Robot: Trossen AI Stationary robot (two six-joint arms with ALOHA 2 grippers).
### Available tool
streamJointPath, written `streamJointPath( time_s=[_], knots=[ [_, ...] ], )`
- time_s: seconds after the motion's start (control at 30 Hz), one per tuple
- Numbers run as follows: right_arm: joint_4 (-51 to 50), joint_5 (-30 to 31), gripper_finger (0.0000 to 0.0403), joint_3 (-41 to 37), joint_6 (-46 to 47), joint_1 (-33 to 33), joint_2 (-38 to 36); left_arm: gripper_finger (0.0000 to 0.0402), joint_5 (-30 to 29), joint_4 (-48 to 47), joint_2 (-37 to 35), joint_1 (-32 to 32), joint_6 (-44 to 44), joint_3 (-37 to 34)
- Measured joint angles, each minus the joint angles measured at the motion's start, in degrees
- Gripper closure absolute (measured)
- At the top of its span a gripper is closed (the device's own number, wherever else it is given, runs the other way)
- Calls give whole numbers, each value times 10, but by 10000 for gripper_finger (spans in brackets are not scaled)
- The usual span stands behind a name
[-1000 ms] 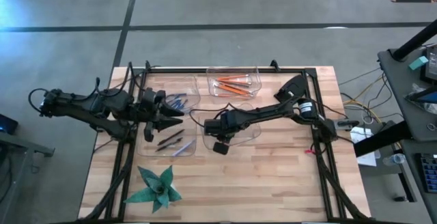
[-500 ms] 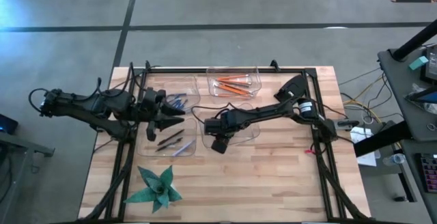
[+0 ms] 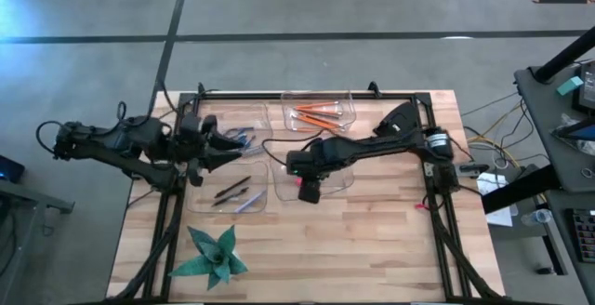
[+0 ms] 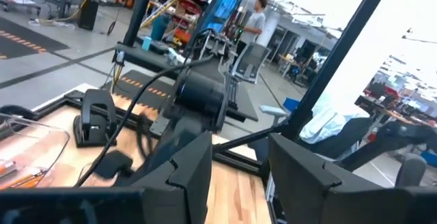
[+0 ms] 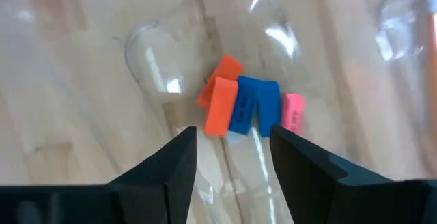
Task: Sort crayons/erasers/pens/pencils in bins
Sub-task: Return to Home Position
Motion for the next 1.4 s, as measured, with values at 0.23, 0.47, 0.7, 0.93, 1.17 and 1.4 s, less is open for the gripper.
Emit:
streamJointPath(
  time_s=[0.23,0.47,0.7,0.93,1.17,1.4],
  knots=[
    [129,30,225,-150,-17,-12,-150,272,-14,-19,-55,0,58,-1],
    [307,28,225,-357,32,-9,-308,272,-62,-20,-104,0,119,-13],
    [417,28,227,-510,88,-9,-452,272,-89,-23,-153,0,187,-37],
    [422,28,225,-577,101,-9,-561,272,-102,-26,-208,0,196,-75],
    [456,29,225,-614,41,-9,-640,272,-139,-19,-274,0,192,-134],
    [486,29,225,-657,22,-9,-705,272,-146,104,-298,0,191,-249]
  ],
)
